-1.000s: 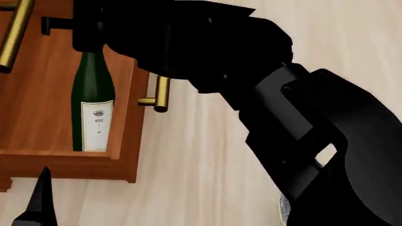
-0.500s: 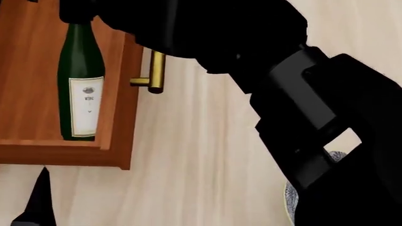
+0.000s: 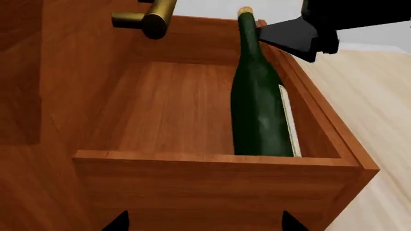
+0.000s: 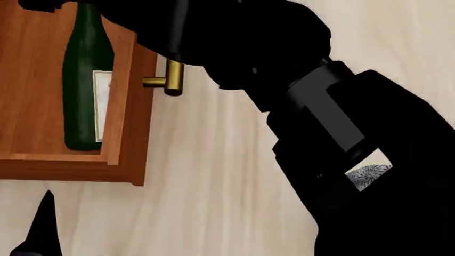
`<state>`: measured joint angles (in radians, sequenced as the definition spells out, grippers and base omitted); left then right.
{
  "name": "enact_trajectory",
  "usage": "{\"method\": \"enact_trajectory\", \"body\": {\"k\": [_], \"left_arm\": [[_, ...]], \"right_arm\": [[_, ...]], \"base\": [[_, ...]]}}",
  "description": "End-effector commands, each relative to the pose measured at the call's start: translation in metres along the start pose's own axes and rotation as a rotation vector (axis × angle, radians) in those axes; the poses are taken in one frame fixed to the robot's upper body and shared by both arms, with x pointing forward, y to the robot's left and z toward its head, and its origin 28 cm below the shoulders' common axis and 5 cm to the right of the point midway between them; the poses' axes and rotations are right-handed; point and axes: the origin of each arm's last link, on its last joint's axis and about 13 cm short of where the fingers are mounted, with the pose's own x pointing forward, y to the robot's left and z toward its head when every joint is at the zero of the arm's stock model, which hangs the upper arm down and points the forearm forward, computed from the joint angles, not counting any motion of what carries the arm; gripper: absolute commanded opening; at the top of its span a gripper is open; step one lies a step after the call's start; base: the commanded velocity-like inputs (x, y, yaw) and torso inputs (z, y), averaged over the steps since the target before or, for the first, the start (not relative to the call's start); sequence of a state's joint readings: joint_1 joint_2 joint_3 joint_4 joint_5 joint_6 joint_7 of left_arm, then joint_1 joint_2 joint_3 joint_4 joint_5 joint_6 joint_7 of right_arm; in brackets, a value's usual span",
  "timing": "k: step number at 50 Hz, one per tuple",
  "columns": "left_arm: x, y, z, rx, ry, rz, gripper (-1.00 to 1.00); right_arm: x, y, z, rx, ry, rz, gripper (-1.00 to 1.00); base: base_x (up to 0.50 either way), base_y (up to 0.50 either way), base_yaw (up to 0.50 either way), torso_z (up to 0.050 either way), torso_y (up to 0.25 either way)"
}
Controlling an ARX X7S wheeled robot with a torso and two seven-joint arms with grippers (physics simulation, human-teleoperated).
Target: Put the wine bottle in the bottom drawer of the cabinet.
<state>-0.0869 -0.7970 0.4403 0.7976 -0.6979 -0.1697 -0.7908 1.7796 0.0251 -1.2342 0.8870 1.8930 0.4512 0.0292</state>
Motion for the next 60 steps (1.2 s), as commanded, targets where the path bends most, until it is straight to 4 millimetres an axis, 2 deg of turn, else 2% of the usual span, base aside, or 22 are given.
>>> {"method": "enact_trajectory", "body": {"k": [1, 13, 27, 38, 60], "left_arm": [[0.000, 0.000, 0.000, -0.004, 0.000, 0.003, 1.00], [0.001, 0.000, -0.001, -0.005, 0.001, 0.002, 1.00], [0.001, -0.002, 0.001, -0.004, -0.003, -0.003, 1.00], [0.001, -0.002, 0.001, -0.005, -0.003, -0.004, 1.00], [0.001, -0.003, 0.002, -0.001, -0.002, -0.004, 1.00]], "right_arm": [[0.006, -0.037, -0.086, -0.140, 0.397, -0.246, 1.00], [0.004, -0.037, -0.075, -0.167, 0.380, -0.274, 1.00], [-0.004, -0.023, -0.035, -0.313, 0.365, -0.335, 1.00], [-0.010, -0.003, -0.003, -0.350, 0.297, -0.301, 1.00], [-0.019, 0.006, 0.034, -0.369, 0.189, -0.275, 1.00]], "base": [[0.00, 0.00, 0.00, 0.000, 0.000], [0.00, 0.00, 0.00, 0.000, -0.010], [0.00, 0.00, 0.00, 0.000, -0.007], [0.00, 0.00, 0.00, 0.000, -0.004], [0.00, 0.00, 0.00, 0.000, -0.001]]}}
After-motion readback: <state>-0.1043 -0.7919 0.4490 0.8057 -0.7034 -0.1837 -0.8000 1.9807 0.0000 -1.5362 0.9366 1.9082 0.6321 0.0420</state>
